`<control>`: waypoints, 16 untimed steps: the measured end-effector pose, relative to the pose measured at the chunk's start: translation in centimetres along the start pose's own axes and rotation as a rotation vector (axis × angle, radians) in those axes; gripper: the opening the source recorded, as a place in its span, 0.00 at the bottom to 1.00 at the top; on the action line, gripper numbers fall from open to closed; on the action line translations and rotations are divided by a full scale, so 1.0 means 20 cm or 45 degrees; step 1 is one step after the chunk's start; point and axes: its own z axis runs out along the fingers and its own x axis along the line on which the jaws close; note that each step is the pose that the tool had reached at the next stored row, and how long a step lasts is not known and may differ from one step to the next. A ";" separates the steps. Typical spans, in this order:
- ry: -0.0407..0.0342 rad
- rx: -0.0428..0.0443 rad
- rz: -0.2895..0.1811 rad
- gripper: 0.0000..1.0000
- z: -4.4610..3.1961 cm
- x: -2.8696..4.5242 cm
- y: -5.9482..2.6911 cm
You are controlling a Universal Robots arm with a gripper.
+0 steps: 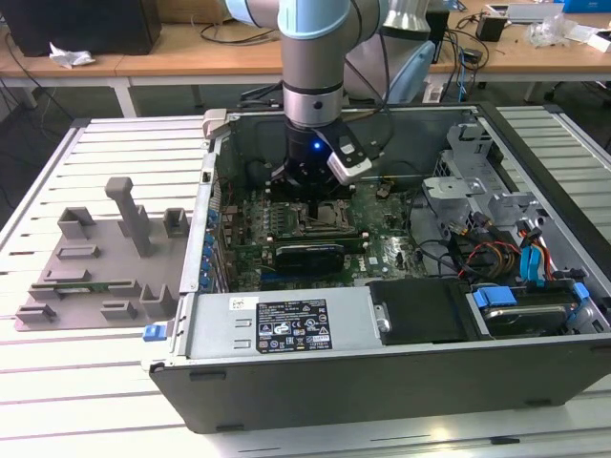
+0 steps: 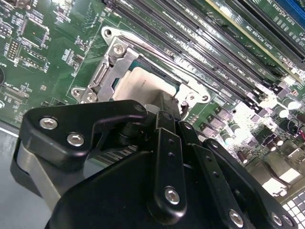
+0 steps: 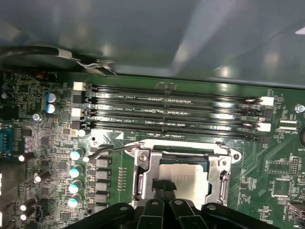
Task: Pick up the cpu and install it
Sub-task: 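Close the cpu cover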
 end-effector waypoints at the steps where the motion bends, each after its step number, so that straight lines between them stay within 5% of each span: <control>1: 0.0001 0.000 0.000 0.11 0.000 -0.004 0.000; 12: -0.0001 0.000 0.000 0.11 -0.026 -0.020 -0.003; 16: -0.0014 0.000 0.000 0.11 -0.023 0.041 0.002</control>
